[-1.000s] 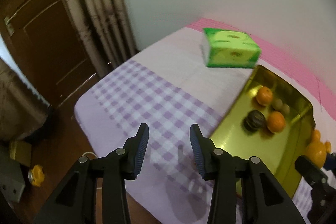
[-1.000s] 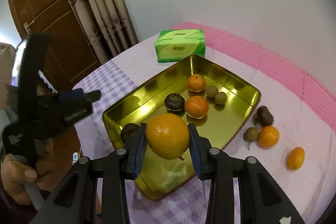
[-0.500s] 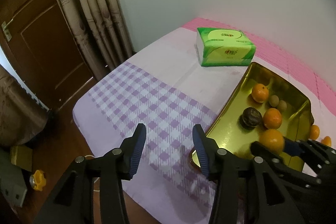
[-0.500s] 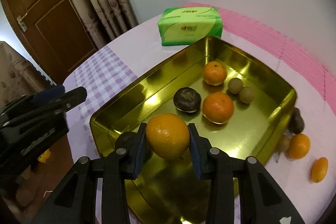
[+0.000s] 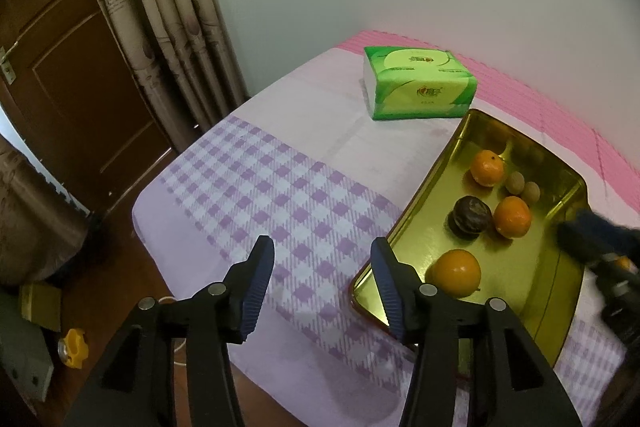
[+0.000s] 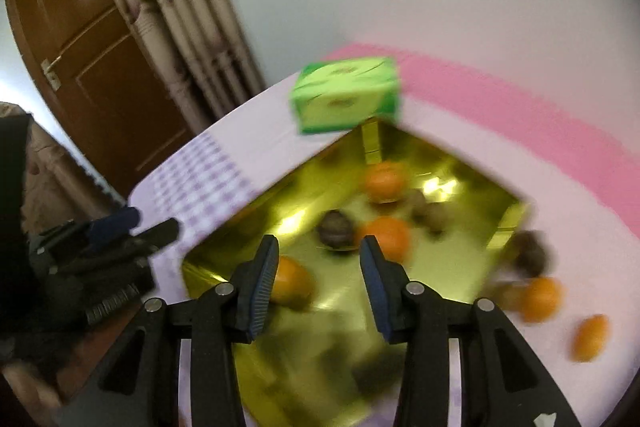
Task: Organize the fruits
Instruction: 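Reach the right gripper to a kiwi beside the tray and grasp it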
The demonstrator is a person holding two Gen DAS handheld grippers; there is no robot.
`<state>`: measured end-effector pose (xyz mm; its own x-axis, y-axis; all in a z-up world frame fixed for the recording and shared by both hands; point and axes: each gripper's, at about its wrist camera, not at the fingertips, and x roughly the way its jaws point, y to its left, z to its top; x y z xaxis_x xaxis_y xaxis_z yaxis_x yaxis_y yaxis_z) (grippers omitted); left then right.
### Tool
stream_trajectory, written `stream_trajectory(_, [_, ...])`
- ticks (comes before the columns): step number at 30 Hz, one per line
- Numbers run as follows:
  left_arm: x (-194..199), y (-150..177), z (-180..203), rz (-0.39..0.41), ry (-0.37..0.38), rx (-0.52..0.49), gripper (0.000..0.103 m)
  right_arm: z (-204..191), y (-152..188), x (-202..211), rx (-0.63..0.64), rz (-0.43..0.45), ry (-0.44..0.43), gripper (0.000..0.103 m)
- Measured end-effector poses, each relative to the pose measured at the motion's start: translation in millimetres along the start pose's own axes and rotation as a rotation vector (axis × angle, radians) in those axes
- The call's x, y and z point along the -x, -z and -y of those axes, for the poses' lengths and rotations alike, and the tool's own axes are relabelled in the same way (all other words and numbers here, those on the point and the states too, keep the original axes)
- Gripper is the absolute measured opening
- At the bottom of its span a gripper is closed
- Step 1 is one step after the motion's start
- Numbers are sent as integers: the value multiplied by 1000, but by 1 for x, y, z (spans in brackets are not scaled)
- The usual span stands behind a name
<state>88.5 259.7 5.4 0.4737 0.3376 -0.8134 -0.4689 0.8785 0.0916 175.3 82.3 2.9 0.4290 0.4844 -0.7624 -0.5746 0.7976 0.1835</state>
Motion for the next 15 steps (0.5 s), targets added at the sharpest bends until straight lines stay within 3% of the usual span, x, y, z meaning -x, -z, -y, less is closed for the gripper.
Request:
stream_trajectory(3, [0, 2, 4, -4, 6, -9, 54, 48, 7, 13, -26, -26, 102, 40])
stream_trajectory(6, [1, 4, 10, -5, 13, -31, 55, 92, 6, 12, -56, -74, 151, 42])
stream_trajectory(10, [1, 6, 17, -2, 11, -61, 57, 113, 1, -7, -26, -135, 175, 42])
stream_trajectory(15, [-2, 6, 18, -15, 18, -67, 59, 112, -3, -27, 30, -171, 177, 41])
